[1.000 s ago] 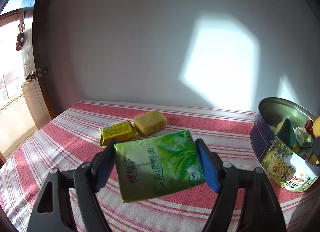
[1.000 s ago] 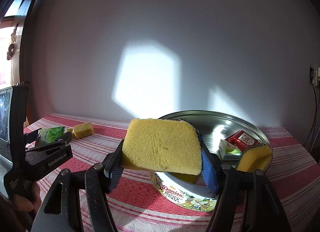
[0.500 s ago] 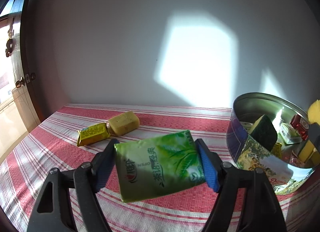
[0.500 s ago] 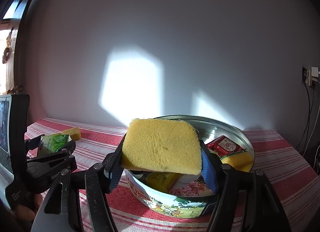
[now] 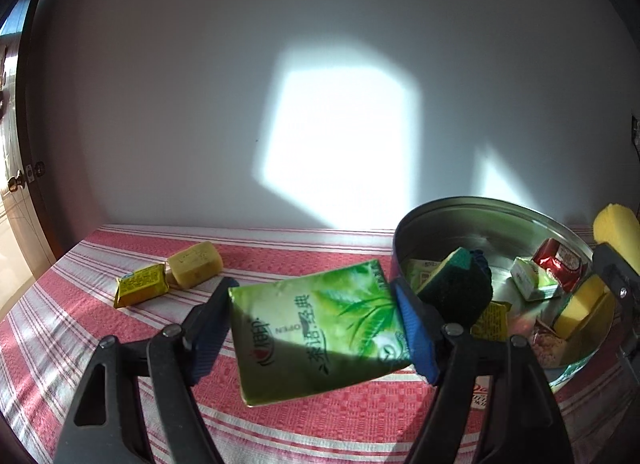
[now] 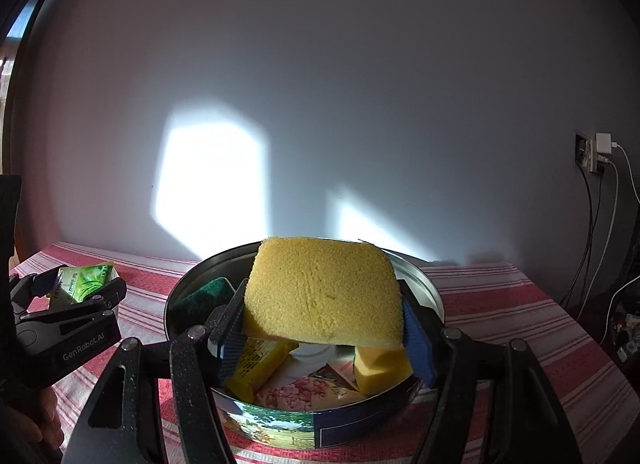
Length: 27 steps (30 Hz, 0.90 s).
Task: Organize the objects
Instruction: 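Lift the tissue pack and yellow sponge and carry them toward the tin, then open both tools to drop the tissue pack and sponge into the tin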
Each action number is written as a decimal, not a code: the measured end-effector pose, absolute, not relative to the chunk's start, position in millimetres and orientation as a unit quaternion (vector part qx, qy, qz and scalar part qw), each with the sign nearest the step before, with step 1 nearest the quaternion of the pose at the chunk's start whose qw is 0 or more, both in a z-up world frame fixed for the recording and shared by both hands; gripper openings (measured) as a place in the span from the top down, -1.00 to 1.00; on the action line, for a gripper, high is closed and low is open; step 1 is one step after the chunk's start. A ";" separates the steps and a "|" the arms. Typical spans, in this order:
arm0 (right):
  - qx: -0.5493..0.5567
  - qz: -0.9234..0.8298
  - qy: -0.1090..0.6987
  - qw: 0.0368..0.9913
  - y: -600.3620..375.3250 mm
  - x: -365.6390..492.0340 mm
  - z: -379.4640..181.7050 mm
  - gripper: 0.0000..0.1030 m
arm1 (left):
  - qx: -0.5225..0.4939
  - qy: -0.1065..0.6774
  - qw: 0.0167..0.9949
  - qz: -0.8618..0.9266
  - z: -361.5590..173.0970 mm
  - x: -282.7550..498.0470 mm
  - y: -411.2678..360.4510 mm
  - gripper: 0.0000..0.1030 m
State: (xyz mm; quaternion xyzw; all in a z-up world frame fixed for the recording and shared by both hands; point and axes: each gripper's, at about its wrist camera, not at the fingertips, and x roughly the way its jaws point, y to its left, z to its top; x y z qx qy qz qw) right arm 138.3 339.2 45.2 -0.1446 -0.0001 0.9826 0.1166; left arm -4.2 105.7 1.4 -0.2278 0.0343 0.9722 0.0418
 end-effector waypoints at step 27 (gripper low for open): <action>-0.189 0.967 0.004 0.172 395.3 111.2 37.8 -0.34 | -0.299 0.068 0.164 0.938 4.2 -37.8 217.2 -0.49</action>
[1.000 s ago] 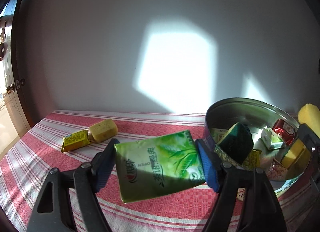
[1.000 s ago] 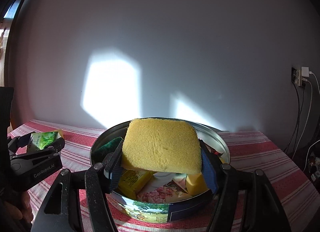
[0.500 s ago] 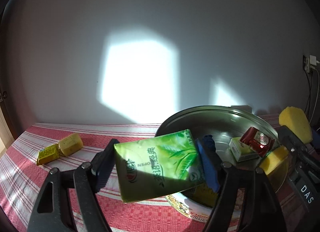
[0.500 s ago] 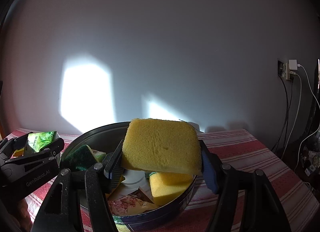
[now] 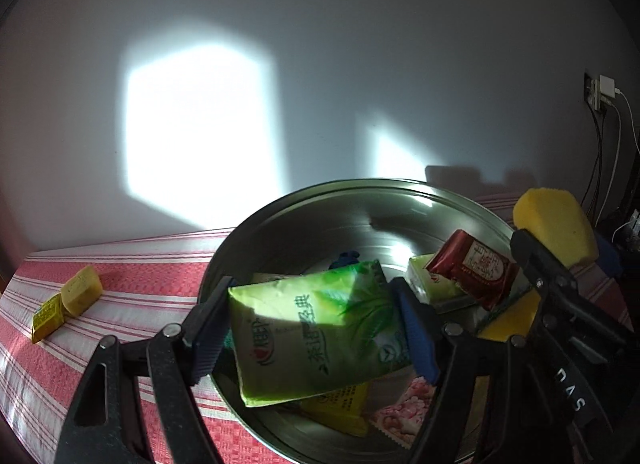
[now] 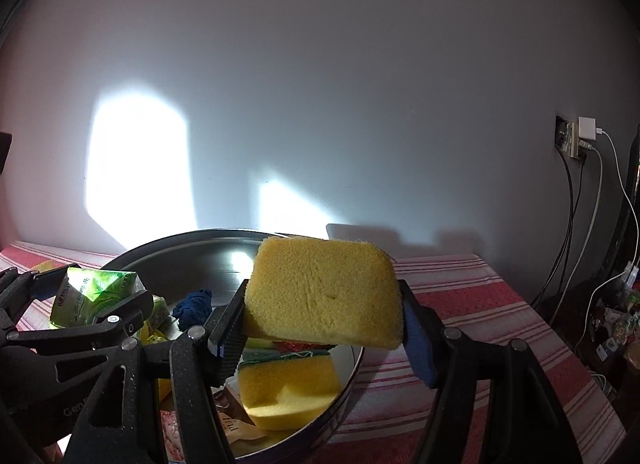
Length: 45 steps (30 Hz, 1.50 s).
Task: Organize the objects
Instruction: 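Open both tools to drop the tissue pack and sponge into the tin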
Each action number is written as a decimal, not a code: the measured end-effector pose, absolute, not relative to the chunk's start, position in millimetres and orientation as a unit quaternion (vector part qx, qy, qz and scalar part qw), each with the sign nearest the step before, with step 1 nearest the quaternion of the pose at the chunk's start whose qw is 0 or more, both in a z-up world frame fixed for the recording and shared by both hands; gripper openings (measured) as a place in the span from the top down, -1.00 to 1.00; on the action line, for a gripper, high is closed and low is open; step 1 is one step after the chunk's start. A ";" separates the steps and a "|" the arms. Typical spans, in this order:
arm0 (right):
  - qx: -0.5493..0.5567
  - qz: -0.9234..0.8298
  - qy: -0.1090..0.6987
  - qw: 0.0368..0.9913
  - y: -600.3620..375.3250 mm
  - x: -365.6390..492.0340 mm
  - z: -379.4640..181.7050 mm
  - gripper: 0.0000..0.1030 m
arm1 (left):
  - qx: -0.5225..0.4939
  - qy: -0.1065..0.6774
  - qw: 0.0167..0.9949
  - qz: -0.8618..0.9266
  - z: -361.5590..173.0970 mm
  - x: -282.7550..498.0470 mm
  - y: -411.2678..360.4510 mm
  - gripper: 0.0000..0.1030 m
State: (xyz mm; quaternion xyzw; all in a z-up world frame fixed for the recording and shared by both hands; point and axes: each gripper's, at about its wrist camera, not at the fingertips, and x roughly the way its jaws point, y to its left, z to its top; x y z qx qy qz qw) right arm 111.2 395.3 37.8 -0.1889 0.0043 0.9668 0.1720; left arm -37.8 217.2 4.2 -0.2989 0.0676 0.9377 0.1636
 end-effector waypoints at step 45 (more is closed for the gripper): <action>-0.144 0.981 0.051 0.116 412.9 106.3 33.2 -0.49 | -0.223 0.078 0.106 0.966 3.0 -2.3 200.0 -0.99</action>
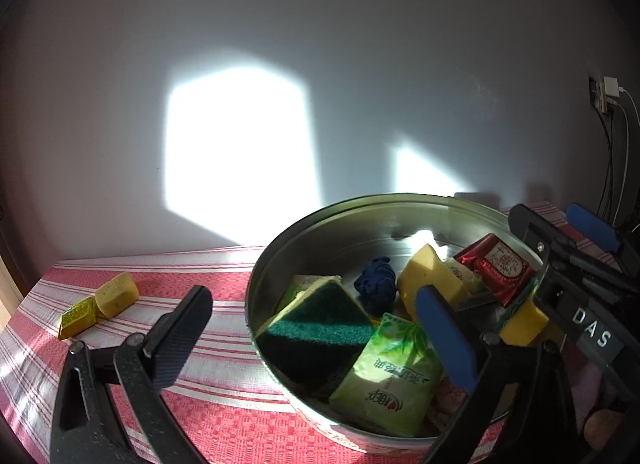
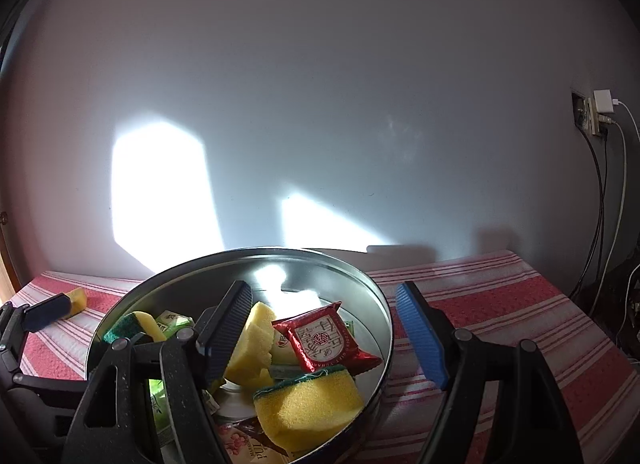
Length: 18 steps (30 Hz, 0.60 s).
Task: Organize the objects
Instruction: 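Open both tools to drop the tissue pack and sponge into the tin, then withdraw both open tools from the tin toward the remaining yellow items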
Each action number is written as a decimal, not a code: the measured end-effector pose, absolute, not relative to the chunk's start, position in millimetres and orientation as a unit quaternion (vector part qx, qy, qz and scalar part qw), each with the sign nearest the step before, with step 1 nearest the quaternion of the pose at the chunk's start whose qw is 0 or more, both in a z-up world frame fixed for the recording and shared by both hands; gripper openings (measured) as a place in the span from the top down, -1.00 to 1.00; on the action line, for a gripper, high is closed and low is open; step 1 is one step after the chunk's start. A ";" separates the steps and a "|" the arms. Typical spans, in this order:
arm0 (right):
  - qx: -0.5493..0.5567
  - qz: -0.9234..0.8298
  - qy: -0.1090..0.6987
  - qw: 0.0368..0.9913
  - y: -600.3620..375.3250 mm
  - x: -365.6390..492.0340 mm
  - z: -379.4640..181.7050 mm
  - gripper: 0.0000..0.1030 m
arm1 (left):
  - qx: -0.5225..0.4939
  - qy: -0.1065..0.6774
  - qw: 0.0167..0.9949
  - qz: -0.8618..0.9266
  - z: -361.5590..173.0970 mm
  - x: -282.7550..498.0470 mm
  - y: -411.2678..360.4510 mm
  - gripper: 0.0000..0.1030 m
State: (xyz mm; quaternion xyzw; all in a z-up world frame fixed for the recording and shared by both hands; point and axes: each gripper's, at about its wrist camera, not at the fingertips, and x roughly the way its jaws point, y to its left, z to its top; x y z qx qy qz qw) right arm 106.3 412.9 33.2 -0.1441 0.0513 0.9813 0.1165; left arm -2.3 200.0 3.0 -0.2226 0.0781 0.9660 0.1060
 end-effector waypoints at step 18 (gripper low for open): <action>-0.110 0.980 0.061 0.152 401.1 126.1 32.8 -0.49 | -0.205 0.080 0.078 0.972 -8.0 6.7 167.2 -0.99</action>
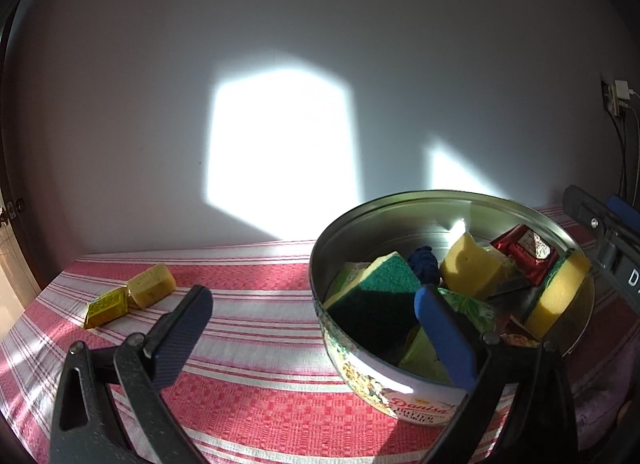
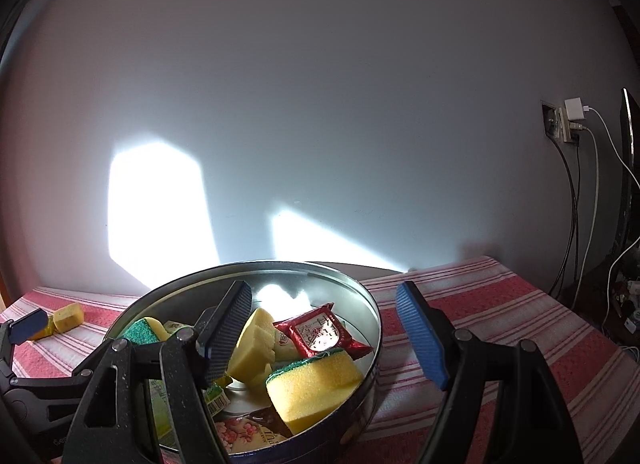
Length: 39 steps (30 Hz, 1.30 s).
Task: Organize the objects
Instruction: 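Withdraw both open tools from the tin toward the remaining yellow items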
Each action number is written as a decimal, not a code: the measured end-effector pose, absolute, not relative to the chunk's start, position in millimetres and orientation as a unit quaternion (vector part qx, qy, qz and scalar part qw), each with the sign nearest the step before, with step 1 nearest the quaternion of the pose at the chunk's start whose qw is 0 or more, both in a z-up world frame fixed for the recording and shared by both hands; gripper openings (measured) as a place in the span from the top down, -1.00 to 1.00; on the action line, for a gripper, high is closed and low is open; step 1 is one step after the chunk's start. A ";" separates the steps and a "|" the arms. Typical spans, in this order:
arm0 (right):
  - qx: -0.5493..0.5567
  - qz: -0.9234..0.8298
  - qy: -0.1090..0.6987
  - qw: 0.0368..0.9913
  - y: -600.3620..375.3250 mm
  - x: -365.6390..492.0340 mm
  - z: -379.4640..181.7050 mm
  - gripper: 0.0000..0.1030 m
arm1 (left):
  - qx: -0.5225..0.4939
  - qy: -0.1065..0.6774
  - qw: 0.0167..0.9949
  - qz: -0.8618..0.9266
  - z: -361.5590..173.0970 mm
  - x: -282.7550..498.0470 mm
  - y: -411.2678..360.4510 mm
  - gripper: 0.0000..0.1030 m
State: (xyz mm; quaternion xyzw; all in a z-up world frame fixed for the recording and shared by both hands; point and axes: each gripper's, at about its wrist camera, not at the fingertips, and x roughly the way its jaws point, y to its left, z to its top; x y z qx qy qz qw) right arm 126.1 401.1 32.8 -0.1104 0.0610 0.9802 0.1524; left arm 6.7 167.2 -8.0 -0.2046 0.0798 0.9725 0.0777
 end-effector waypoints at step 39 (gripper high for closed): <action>-0.121 0.990 0.055 0.046 243.0 109.9 27.4 -0.49 | -0.209 0.066 -0.041 0.975 -9.6 -27.4 -18.2 -0.98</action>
